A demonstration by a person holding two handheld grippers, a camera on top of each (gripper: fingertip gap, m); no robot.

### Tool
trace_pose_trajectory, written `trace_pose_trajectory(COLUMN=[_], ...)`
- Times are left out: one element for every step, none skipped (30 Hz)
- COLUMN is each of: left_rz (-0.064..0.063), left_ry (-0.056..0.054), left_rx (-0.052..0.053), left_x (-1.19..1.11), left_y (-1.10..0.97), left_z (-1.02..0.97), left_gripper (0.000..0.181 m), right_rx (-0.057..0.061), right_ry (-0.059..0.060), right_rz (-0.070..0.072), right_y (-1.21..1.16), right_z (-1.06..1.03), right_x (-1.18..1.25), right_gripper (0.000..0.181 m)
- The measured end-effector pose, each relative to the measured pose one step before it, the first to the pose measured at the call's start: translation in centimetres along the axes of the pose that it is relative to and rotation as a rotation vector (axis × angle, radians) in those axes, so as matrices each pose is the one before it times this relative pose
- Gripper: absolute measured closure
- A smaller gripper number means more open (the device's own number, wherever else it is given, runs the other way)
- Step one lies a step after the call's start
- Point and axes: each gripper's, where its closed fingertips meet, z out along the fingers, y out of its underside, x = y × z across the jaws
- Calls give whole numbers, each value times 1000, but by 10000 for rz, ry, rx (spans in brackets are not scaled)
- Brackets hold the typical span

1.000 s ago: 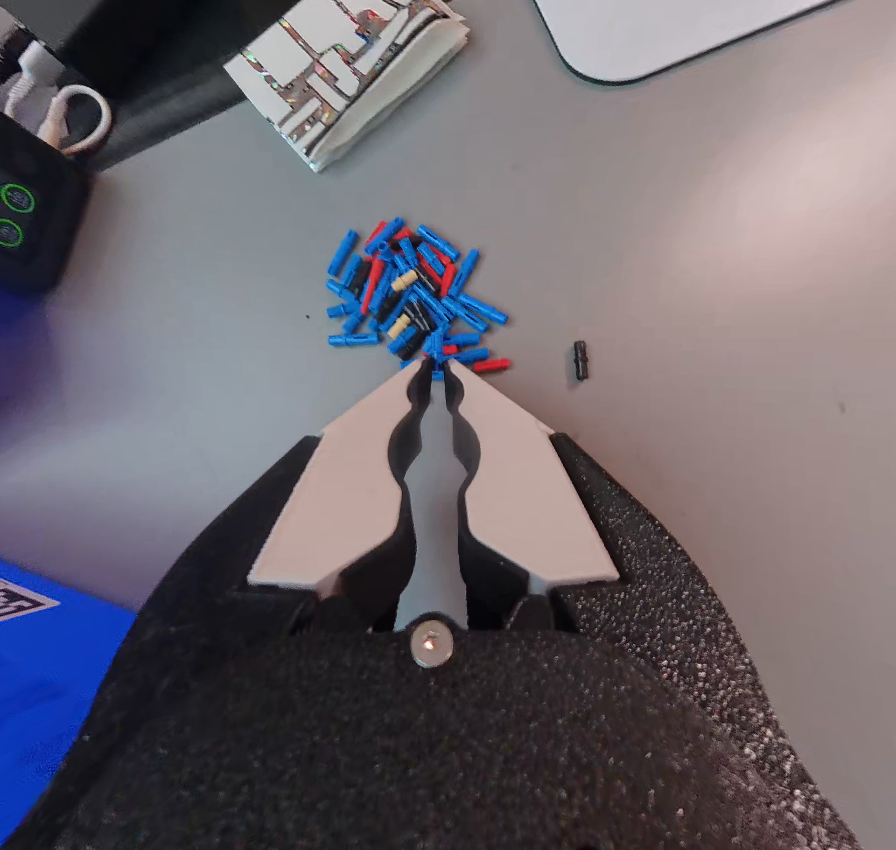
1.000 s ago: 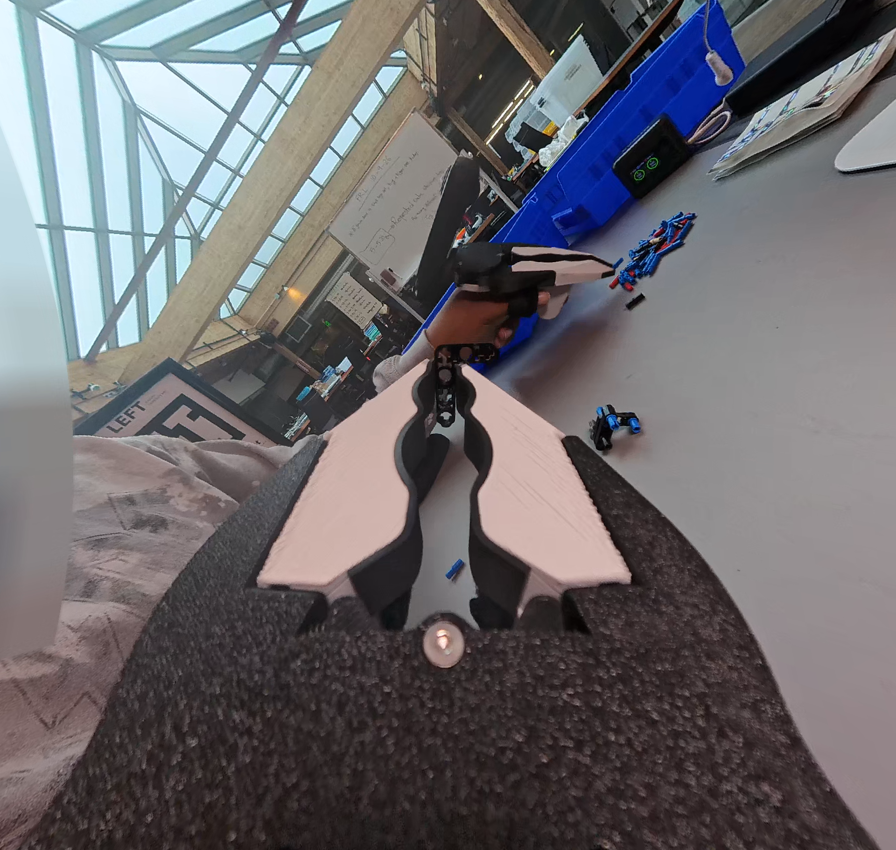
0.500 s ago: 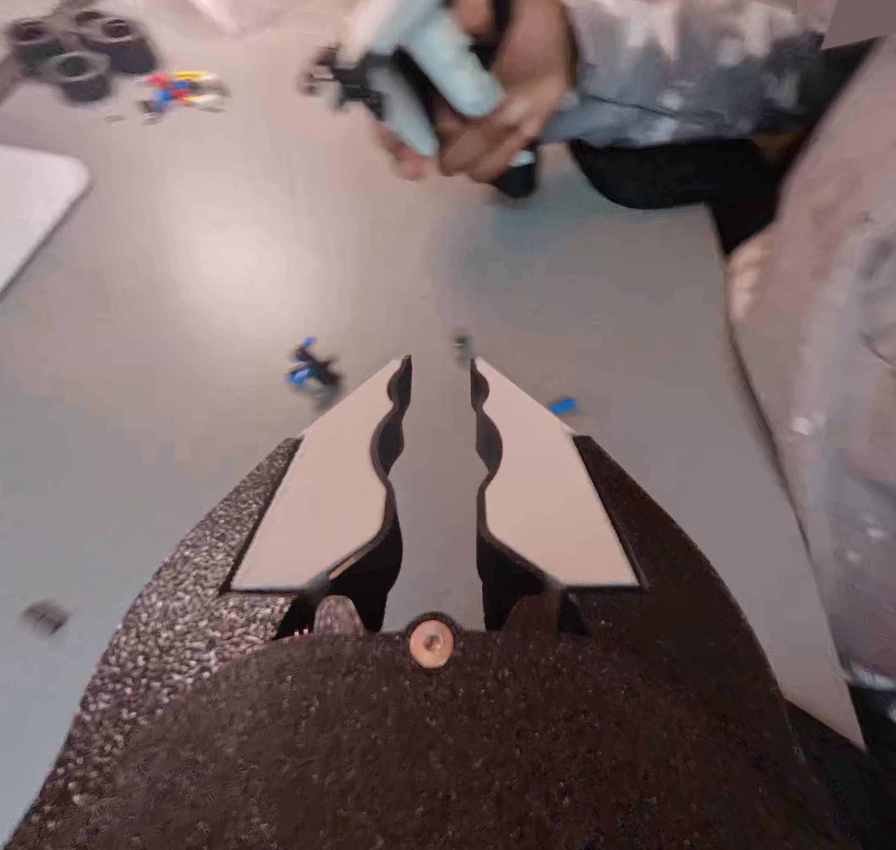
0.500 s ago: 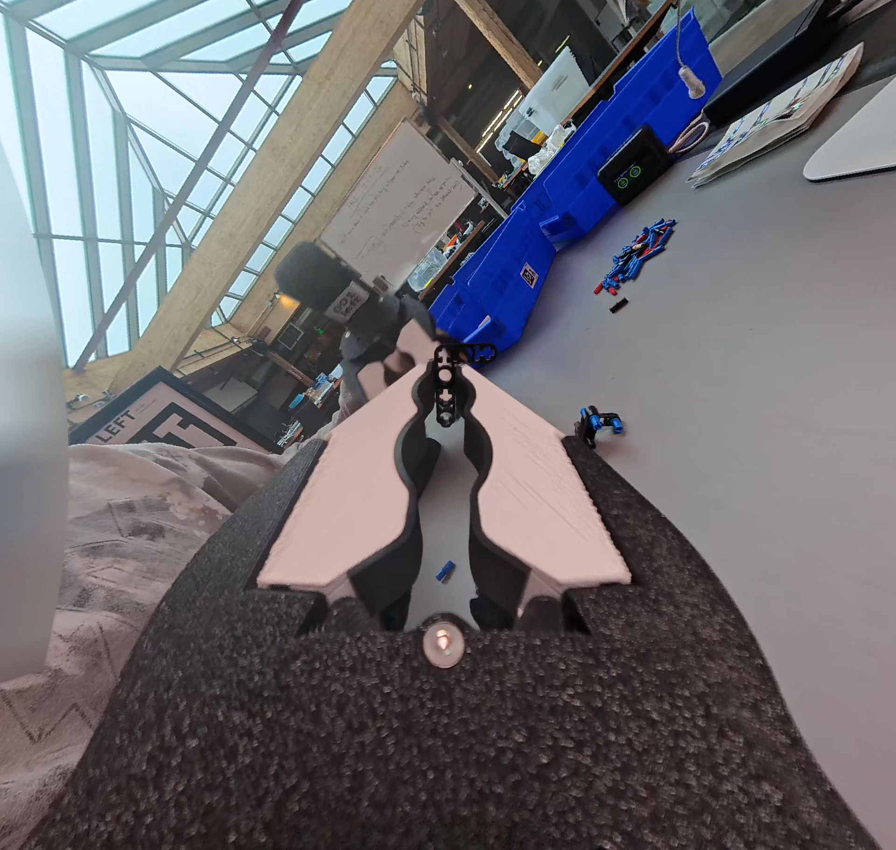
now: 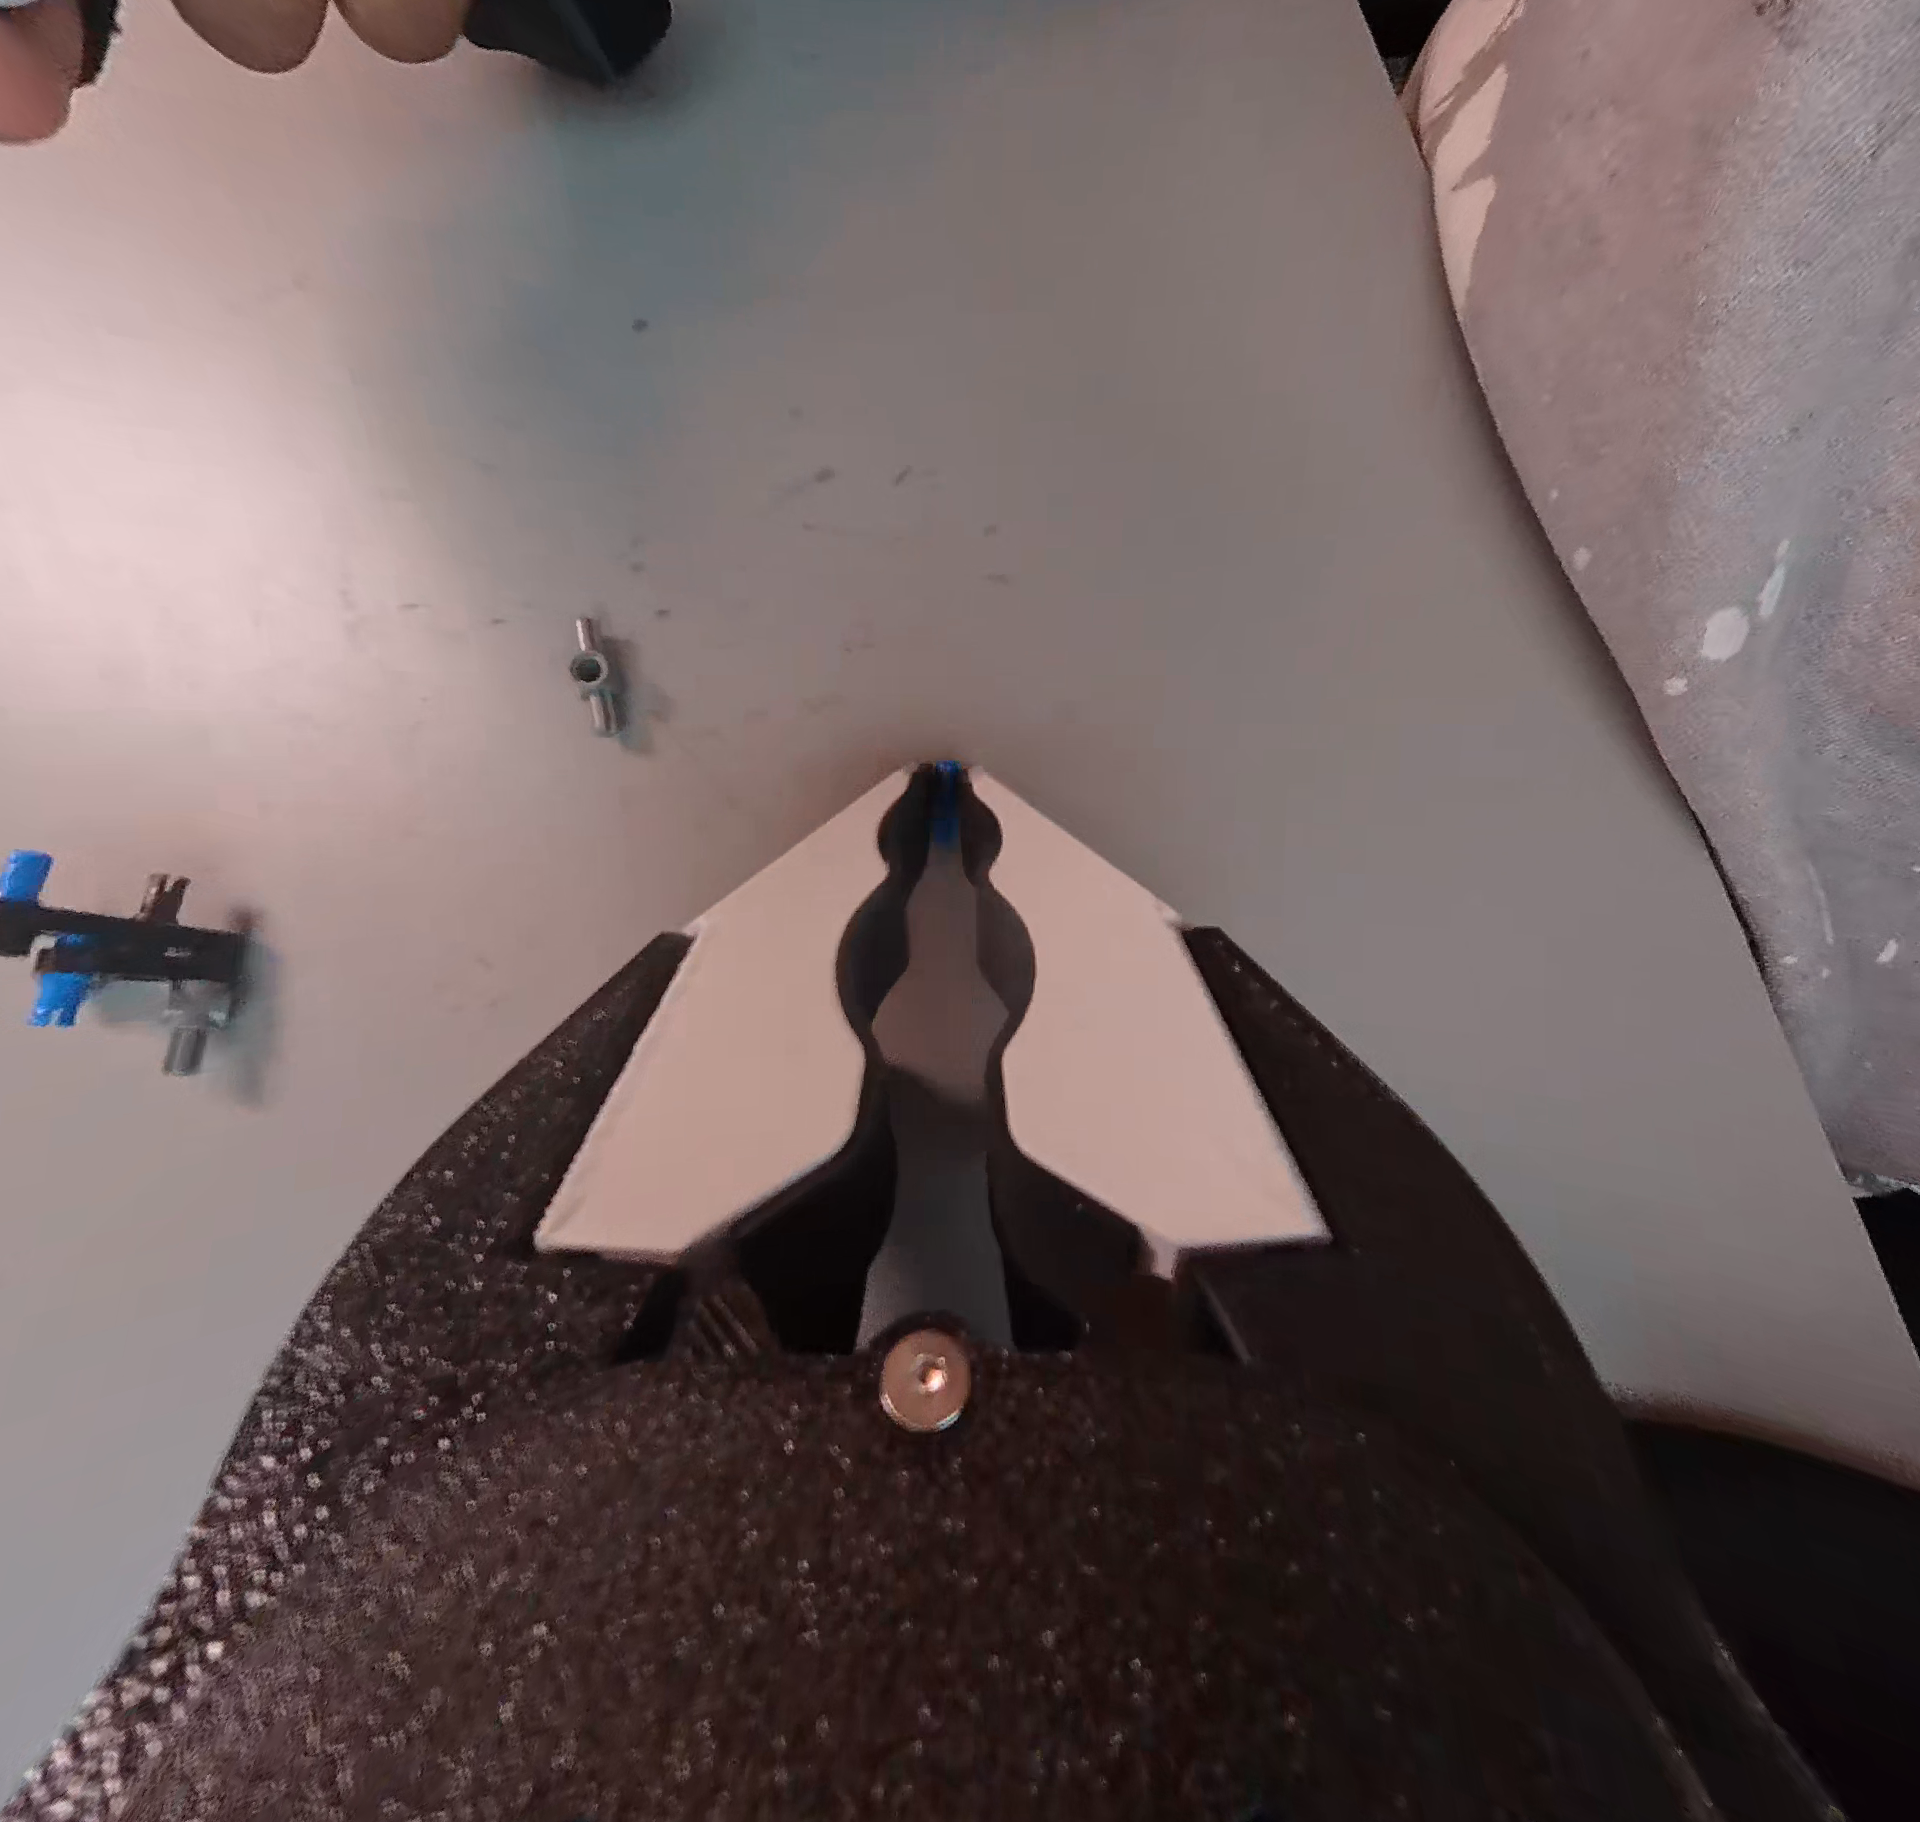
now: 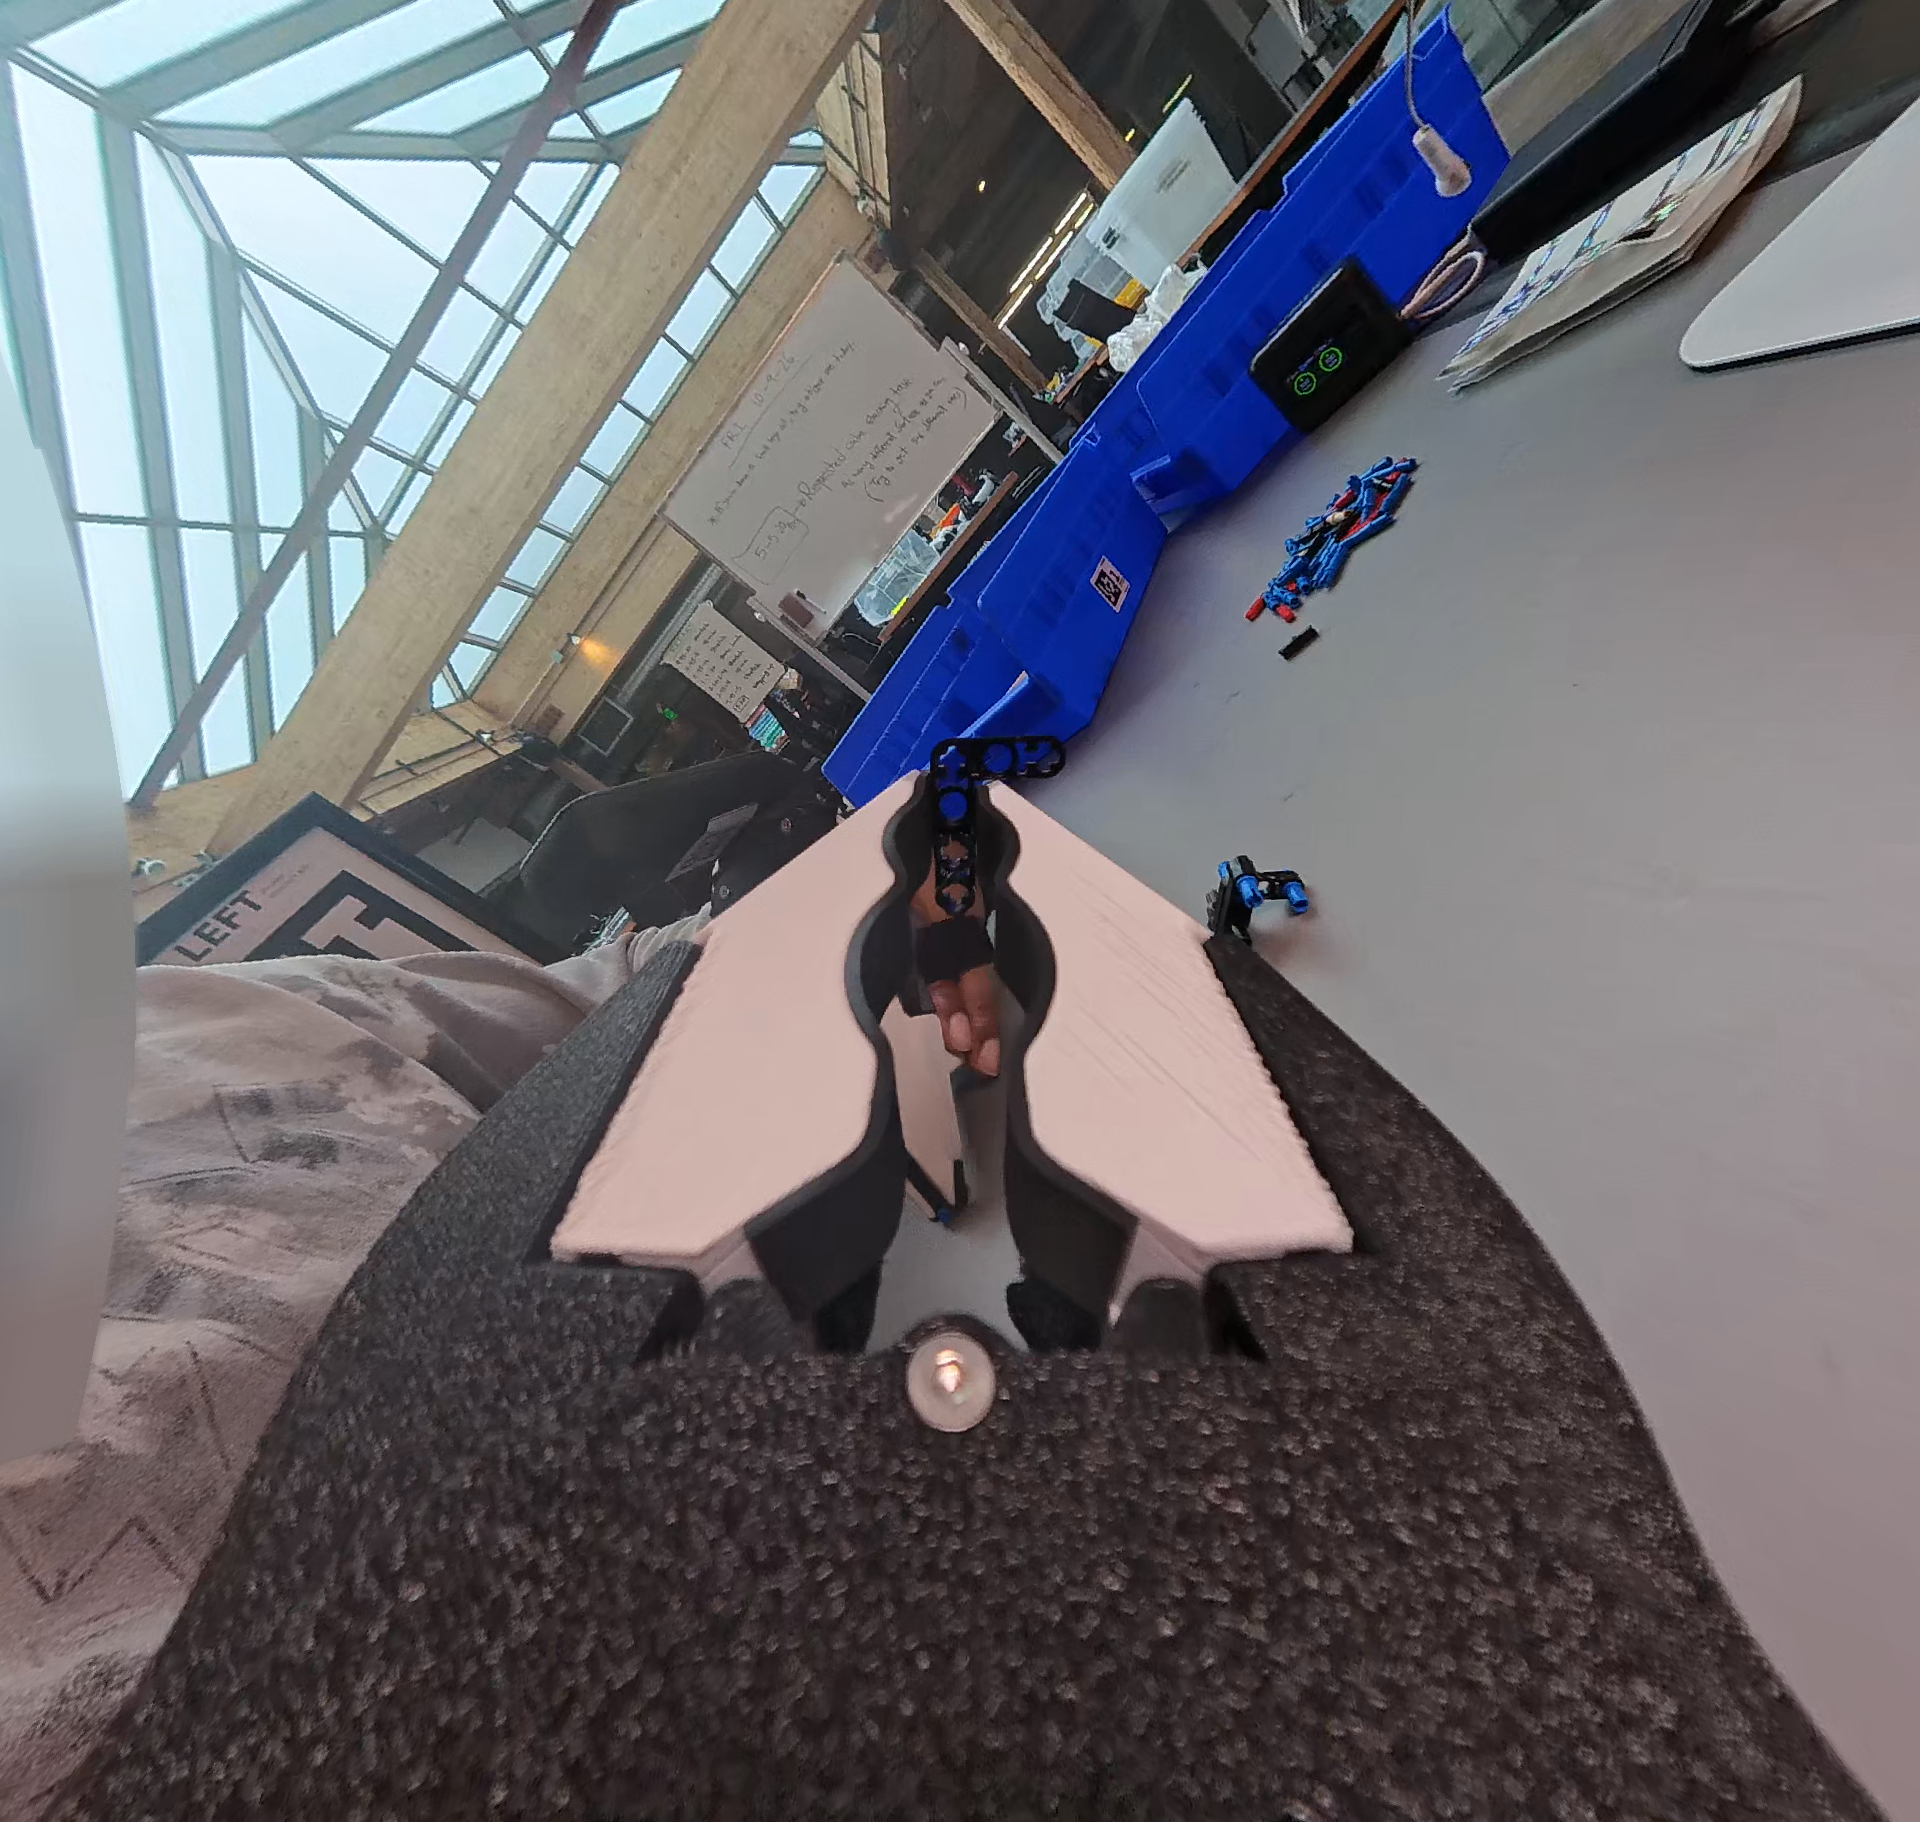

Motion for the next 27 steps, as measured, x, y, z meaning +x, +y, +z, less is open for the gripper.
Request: trace_pose_trajectory(left_rz=[-144,-287,-426,-609,-845,-995,-973,-895,-667,-470,-448,-431,-409,-288,-100,28,87,140,161,181,226,357,514,538,459,353,296], left_ry=[-337,-524,-811,-1191,-1506,-1555,-1345,-1180,-963,-775,-709,-421,-147,-103,-89,-94,-67,49,195,385,617,969,1368,1579,1607,1247,667], left_rx=[-15,13,110,223,212,54,-76,-137,-219,-257,-254,-194,-77,-2,-10,42,115,213,307,396,426,418,384,281,100,-138,-325], left_x=[-585,-1063,-1767,-2686,-3549,-3930,-3735,-3428,-2899,-2318,-1944,-1255,-688,-482,-340,-183,2,294,626,1051,1575,2353,3229,3806,3960,3325,2232], left_y=[170,273,275,190,245,450,545,527,511,492,425,278,82,-36,-21,-90,-227,-392,-590,-768,-899,-942,-846,-658,-322,62,428], left_z=[-220,-492,-814,-1064,-1100,-867,-460,-52,308,514,567,555,477,382,318,135,-86,-289,-459,-622,-733,-801,-733,-473,-18,537,903], left_gripper=[176,177,177,177,177,177,177,177,176,176,176,176,176,176,176,173,166,159,155,153,152,153,158,158,159,159,159], right_rx=[0,-2,5,6,3,-6,-18,-28,-41,-40,-29,-15,1,7,7,3,5,13,9,-5,-15,-10,7,18,20,16,10], right_ry=[-9,-16,-19,-15,-12,-14,-14,-16,-25,-22,-3,10,3,-11,-9,-3,-3,-9,-13,-10,-3,3,1,5,10,19,17], right_rz=[-2,-2,-6,-8,-1,15,26,30,21,-9,-45,-63,-55,-42,-27,-7,13,21,16,0,-15,-18,-10,2,4,8,13], right_y=[-14,-9,-25,-34,-10,16,58,85,103,104,69,21,-18,-55,-45,-31,-22,-19,-14,-2,14,8,-21,-44,-33,-23,-16], right_z=[-1,-9,-3,-4,3,29,38,55,72,63,31,8,1,-23,-14,-10,-14,-21,-1,4,0,-2,-16,-24,-34,-23,-17], right_x=[-12,-38,-46,-35,-24,7,21,8,-20,-77,-81,-98,-90,-98,-59,-4,10,9,-1,-5,1,-5,2,16,34,70,67], right_gripper=[175,174,175,174,175,174,174,174,174,174,174,175,175,175,174,175,175,174,175,174,174,175,174,174,174,174,175])
